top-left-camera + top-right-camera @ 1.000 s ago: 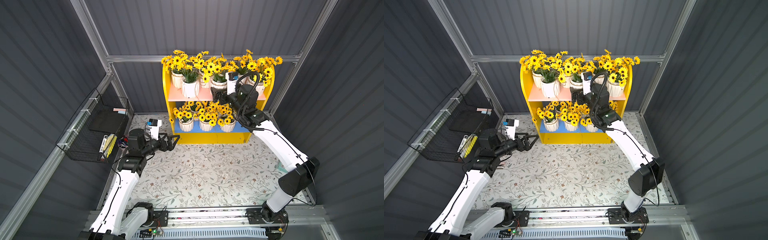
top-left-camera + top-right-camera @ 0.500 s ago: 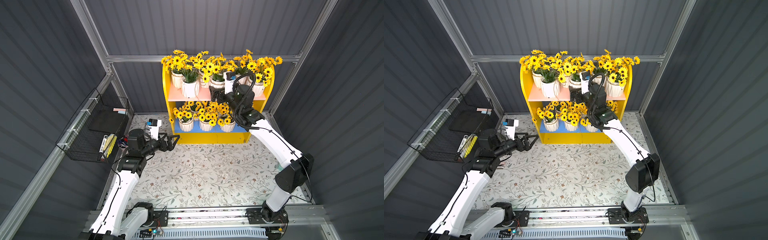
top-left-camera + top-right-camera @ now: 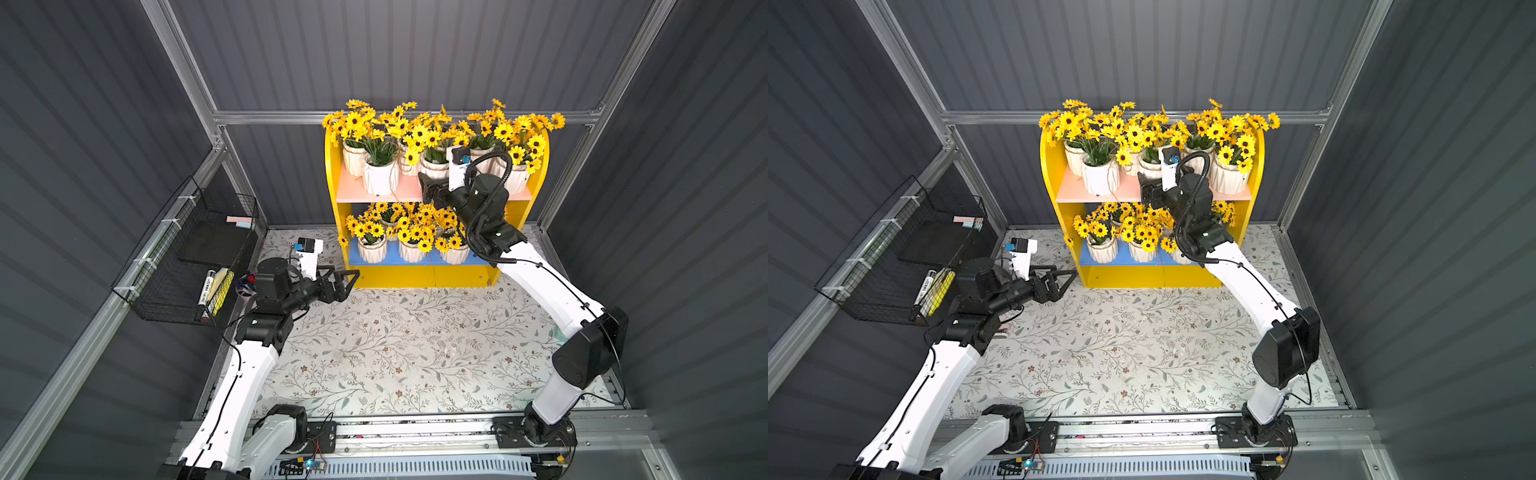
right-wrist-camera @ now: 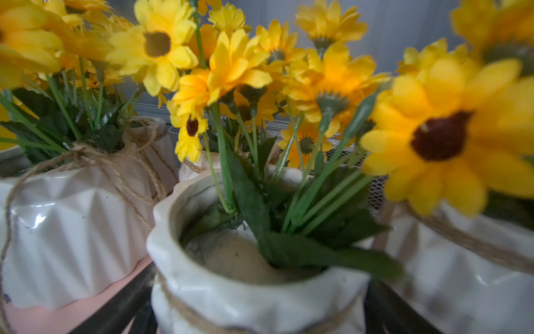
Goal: Take the sunflower pots off the shelves
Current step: Pick up the sunflower pot from the shelf.
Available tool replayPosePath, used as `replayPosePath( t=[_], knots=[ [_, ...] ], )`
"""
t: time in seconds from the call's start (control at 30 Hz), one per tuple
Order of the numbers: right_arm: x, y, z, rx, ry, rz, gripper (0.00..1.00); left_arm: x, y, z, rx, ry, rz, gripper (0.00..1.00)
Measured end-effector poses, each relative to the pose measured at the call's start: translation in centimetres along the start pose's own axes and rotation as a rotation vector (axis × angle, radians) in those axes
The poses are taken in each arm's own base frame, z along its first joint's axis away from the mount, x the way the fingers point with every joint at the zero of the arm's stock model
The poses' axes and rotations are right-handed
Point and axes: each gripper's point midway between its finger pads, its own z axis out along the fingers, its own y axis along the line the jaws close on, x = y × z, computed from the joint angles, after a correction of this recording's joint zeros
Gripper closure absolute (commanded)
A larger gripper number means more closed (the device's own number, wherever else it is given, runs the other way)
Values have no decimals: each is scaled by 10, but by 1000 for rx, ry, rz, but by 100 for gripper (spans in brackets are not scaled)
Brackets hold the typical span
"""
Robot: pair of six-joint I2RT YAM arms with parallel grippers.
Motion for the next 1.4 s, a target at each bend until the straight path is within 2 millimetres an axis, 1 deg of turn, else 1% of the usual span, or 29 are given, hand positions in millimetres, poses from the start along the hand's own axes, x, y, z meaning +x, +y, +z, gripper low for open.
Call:
replayPosePath(
  t=[0.27,0.3,0.33,0.4,0.43,0.6,0.73,1.0,1.17,1.4],
  knots=[
    [-1,0,-7,0,-17,-1,28,0,0,0,0,0,5,1],
    [-1,0,-7,1,-18,-2,26,0,0,0,0,0,6,1],
    [-1,0,-7,3,-20,-2,21,0,0,0,0,1,6,1],
    [-1,-1,-7,6,-19,-3,4,0,0,0,0,1,6,0],
    [-1,-1,-7,9,-18,-3,1,0,0,0,0,0,7,1],
    [1,-2,-7,17,-8,-11,1,0,0,0,0,0,7,1],
    [-2,-2,-7,22,-3,-12,1,0,0,0,0,0,7,1],
    [-21,-3,-5,22,-20,-4,1,0,0,0,0,0,7,1],
    [-18,-2,2,22,-11,-2,1,0,0,0,0,0,7,1],
    [-5,-2,11,32,23,-2,1,0,0,0,0,0,7,0]
  ],
)
